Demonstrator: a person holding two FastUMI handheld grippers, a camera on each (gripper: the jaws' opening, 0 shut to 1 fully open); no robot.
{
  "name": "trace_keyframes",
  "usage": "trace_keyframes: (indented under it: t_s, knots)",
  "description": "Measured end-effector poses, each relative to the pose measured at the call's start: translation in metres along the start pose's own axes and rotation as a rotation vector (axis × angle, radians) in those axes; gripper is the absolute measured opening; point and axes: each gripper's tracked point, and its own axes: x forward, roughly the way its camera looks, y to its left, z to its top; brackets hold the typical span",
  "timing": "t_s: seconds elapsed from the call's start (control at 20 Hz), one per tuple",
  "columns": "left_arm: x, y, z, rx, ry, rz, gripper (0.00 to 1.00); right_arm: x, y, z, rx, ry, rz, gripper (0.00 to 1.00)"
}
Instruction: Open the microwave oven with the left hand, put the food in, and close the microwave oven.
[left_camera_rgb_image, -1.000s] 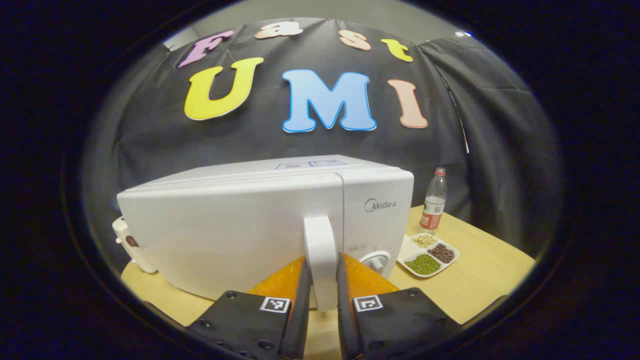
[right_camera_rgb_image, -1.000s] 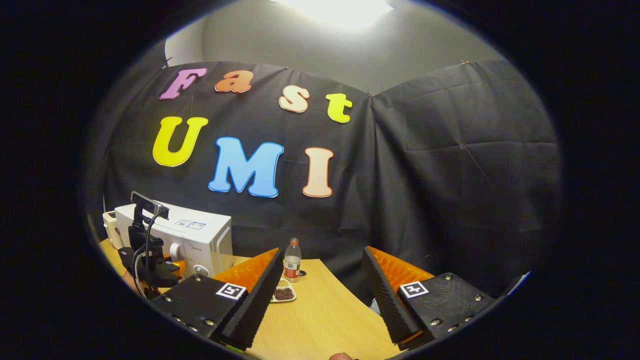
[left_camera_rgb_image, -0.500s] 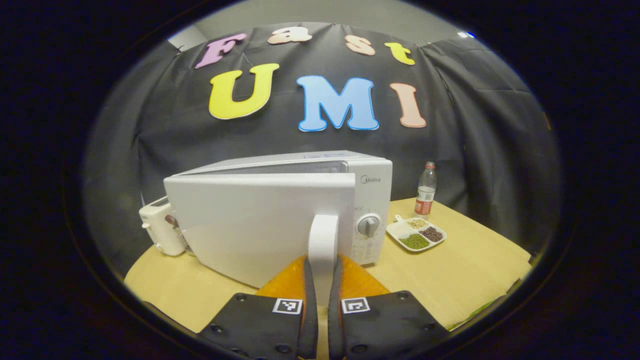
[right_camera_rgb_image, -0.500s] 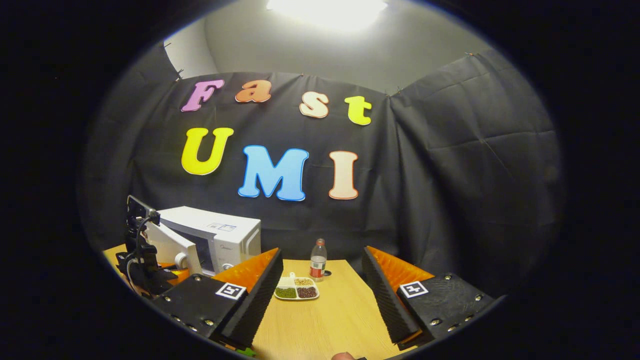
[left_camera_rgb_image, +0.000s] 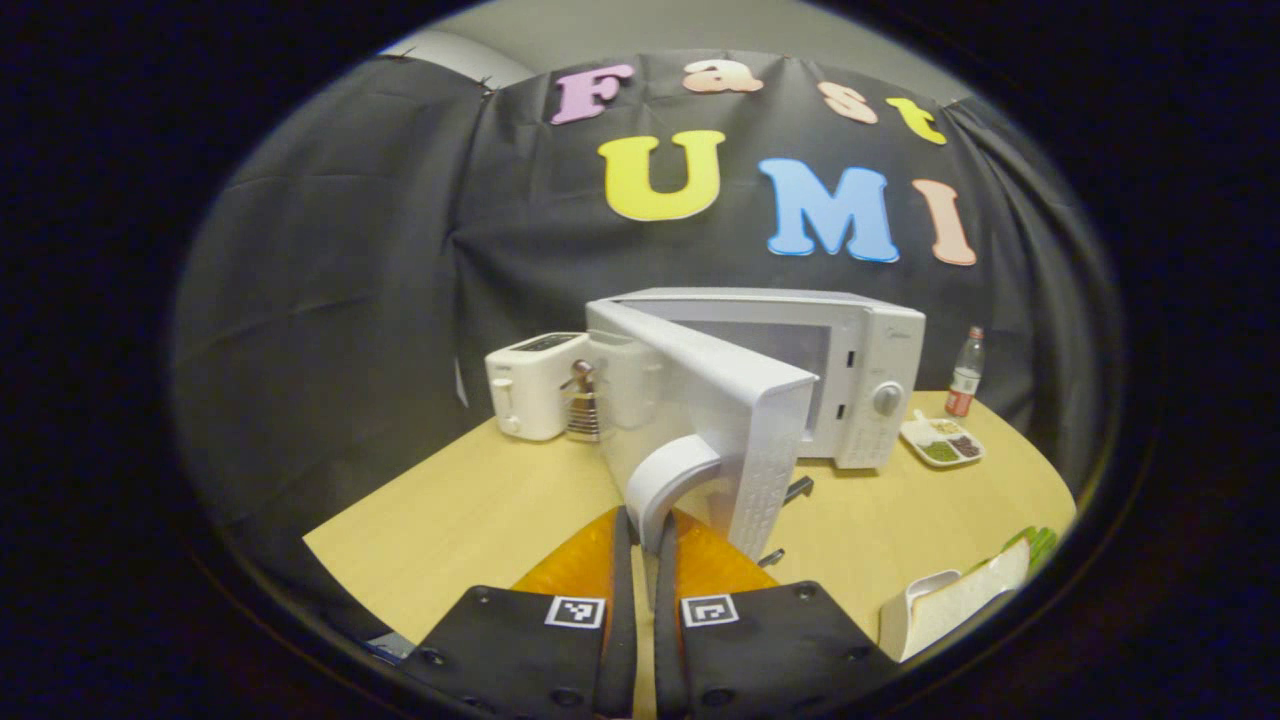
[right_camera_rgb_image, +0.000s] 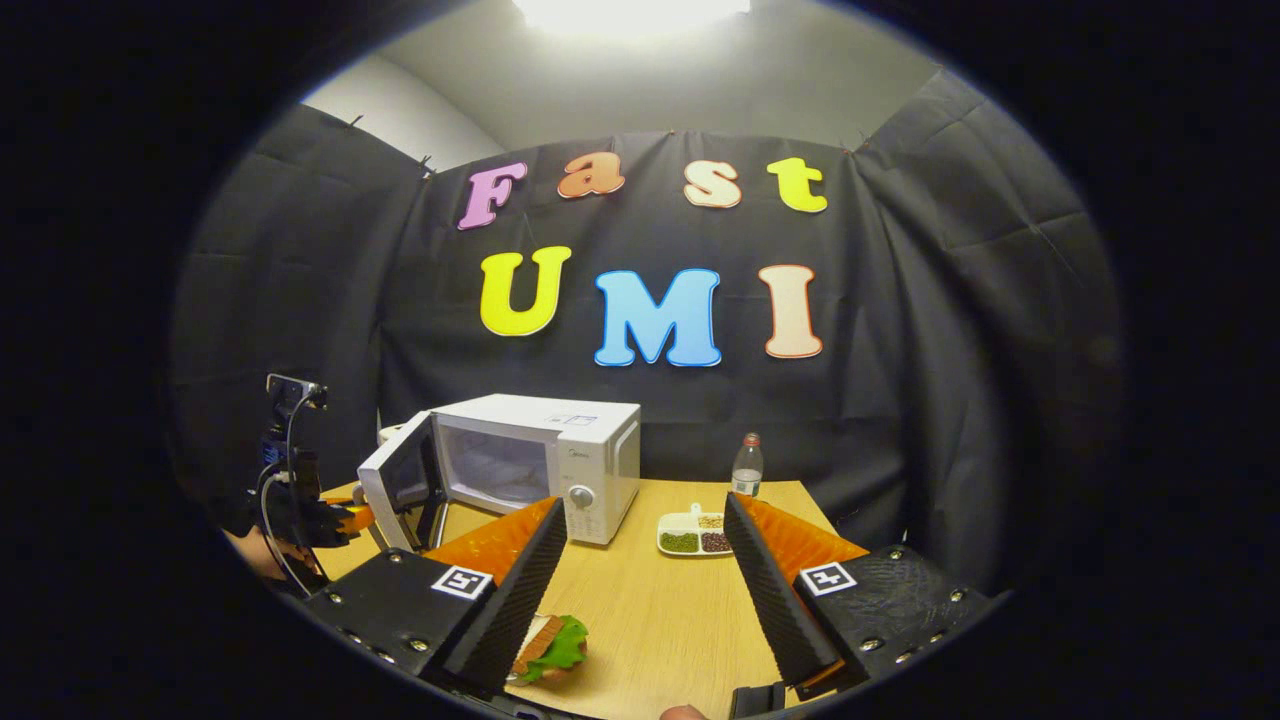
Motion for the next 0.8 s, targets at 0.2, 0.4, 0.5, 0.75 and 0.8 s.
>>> trace_keyframes:
  t_s: [0.2,0.4,0.5,0.75,0.8]
  knots:
    - [-0.004,0.036,-0.003,-0.076,-0.006,-0.027,0.16,0.004,0.022,-0.003,-0.041,0.019,0.055,0.96]
    - [-0.004,0.047,-0.005,-0.044,-0.003,-0.069,0.17,0.023,0.048,-0.02,-0.012,0.093,0.093,0.96]
    - [-0.011,0.061,-0.004,-0.032,-0.005,-0.064,0.14,0.035,0.065,-0.036,0.022,0.162,0.118,0.96]
    - [-0.023,0.1,0.011,-0.012,-0.023,-0.059,0.35,0.059,0.089,-0.08,0.055,0.352,0.17,0.96]
    - [-0.027,0.108,0.019,-0.019,-0.038,-0.052,0.44,0.063,0.089,-0.089,0.065,0.394,0.171,0.96]
